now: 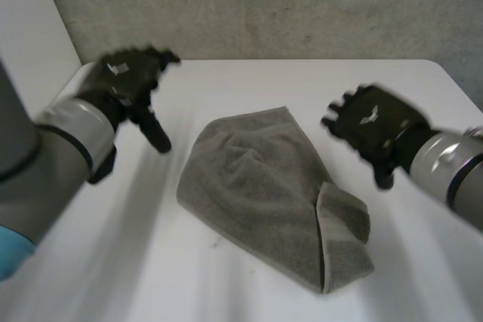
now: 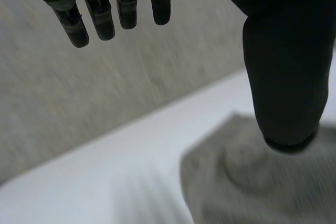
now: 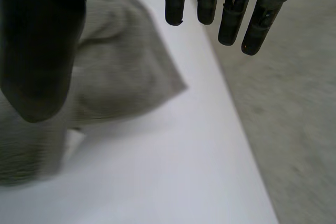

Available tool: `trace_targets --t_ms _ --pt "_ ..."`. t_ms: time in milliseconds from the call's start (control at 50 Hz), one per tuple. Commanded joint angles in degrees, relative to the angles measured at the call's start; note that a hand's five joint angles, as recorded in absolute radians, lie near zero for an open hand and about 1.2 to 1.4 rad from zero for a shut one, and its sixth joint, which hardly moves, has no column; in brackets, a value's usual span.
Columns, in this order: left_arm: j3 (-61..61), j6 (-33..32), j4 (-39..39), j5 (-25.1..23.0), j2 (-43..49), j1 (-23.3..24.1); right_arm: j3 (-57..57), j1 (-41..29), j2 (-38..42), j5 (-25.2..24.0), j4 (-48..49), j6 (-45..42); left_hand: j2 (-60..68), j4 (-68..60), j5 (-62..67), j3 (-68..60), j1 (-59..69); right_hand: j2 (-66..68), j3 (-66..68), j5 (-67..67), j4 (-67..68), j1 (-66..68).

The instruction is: Fold the towel.

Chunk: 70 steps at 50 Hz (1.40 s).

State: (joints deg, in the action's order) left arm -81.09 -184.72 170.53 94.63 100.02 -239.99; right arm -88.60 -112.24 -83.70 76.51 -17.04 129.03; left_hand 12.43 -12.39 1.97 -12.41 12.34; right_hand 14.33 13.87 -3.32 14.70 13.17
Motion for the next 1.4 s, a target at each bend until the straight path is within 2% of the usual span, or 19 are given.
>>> trace_targets --t_ms 20,80,140,200,240,260,300,320,340,420,460,480,520,540,620,680,940,1020,1400 --pt "-6.71 -8.91 2.09 -1.2 4.74 -0.21 -7.8 -2.72 3.36 -2.23 7.09 -2.81 2.33 -2.36 2.78 -2.34 2.42 -2.23 -1.77 1.23 -2.61 -1.07" --pt "-10.84 -11.63 5.78 -1.38 6.06 -0.65 -11.14 -2.81 3.97 -4.08 11.66 -4.4 2.5 -2.53 2.95 -2.51 2.59 0.61 1.08 -1.62 0.24 1.78" --pt "-14.89 -13.04 10.18 -2.61 6.59 -0.74 -13.17 -3.07 6.78 -3.56 15.35 -5.28 3.17 -3.21 3.62 -3.18 3.26 4.32 4.78 -5.32 3.94 5.48" --pt "-18.58 -13.57 15.54 -5.77 7.21 -0.74 -13.62 -3.34 8.29 -3.21 16.25 -5.46 3.17 -3.21 3.62 -3.18 3.26 7.53 7.99 -8.53 7.15 8.69" --pt "-20.16 -13.74 18.17 -7.44 7.47 -0.74 -13.53 -3.6 10.47 -1.55 16.34 -5.63 3.17 -3.21 3.62 -3.18 3.26 22.06 22.53 -23.07 21.69 23.23" --pt "-21.47 -13.91 20.61 -9.01 7.73 -0.83 -13.53 -3.6 10.48 -1.54 16.34 -5.63 4.17 -4.2 4.62 -4.18 4.26 22.16 22.63 -23.17 21.79 23.33" --pt "-22.62 -14.09 22.83 -10.52 7.91 -0.92 -12.74 -3.69 10.75 1.35 16.51 -5.03 5.36 -5.39 5.81 -5.37 5.45 47.76 48.22 -48.76 47.38 48.92" --pt "-23.32 -14.27 25.1 -11.47 8.34 -0.92 -12.74 -3.69 10.75 1.36 16.51 -5.02 6.02 -6.06 6.48 -6.04 6.11 47.9 48.36 -48.9 47.52 49.06" --pt "-23.85 -14.44 26.95 -12.18 8.78 -0.92 -12.31 -3.69 10.49 2.67 17.3 -4.15 7.03 -7.06 7.48 -7.04 7.12 64.39 64.85 -65.39 64.01 65.55" --pt "-23.94 -14.62 29.42 -12.63 10.36 -0.92 -11.69 -3.42 9.52 5.14 21.61 1.48 8.05 -8.08 8.5 -8.06 8.14 65.67 66.13 -66.68 65.3 66.83" --pt "-23.68 -14.62 29.95 -12.71 11.25 -0.92 -12.39 -2.99 6.11 7.42 27.56 11.54 8.05 -8.08 8.5 -8.06 8.14 65.67 66.13 -66.68 65.3 66.83" --pt "-23.42 -14.62 30.04 -12.71 12.21 -1.0 -12.39 -2.98 6.09 7.43 27.59 11.59 8.05 -8.08 8.5 -8.06 8.14 65.67 66.13 -66.68 65.3 66.83" --pt "-23.15 -14.62 30.04 -12.71 12.83 -1.0 -13.09 -2.29 0.93 8.74 30.3 21.48 7.88 -7.92 8.33 -7.89 7.97 65.67 66.13 -66.68 65.3 66.83" --pt "-23.06 -14.53 30.21 -12.8 13.44 -1.0 -13.09 -2.28 0.9 8.75 30.31 21.52 7.88 -7.92 8.33 -7.89 7.97 65.67 66.13 -66.68 65.3 66.83" --pt "-22.89 -14.53 30.48 -12.89 14.5 -1.0 -14.41 4.11 -1.99 8.14 30.31 31.25 7.71 -7.75 8.17 -7.72 7.8 65.67 66.13 -66.68 65.3 66.83" --pt "-22.19 -14.62 30.57 -12.89 15.72 -1.0 -15.02 8.33 -3.92 7.96 30.14 34.17 7.54 -7.58 8.0 -7.56 7.64 65.67 66.13 -66.68 65.3 66.83" --pt "-18.94 -14.53 30.39 -12.8 19.07 -1.09 -17.75 18.63 -5.51 4.62 30.05 33.65 8.21 -8.25 8.67 -8.23 8.3 65.67 66.13 -66.68 65.3 66.83" --pt "-17.18 -14.62 30.48 -12.72 20.91 -1.0 -17.75 21.09 -5.6 3.21 30.05 33.83 13.24 -13.28 13.7 -13.25 13.33 65.67 66.13 -66.68 65.3 66.83" --pt "-11.99 -14.0 31.88 -12.63 26.1 -0.92 -17.84 21.89 -4.64 1.98 30.14 33.65 32.09 -32.12 32.54 -32.1 32.18 65.67 66.13 -66.68 65.3 66.83"
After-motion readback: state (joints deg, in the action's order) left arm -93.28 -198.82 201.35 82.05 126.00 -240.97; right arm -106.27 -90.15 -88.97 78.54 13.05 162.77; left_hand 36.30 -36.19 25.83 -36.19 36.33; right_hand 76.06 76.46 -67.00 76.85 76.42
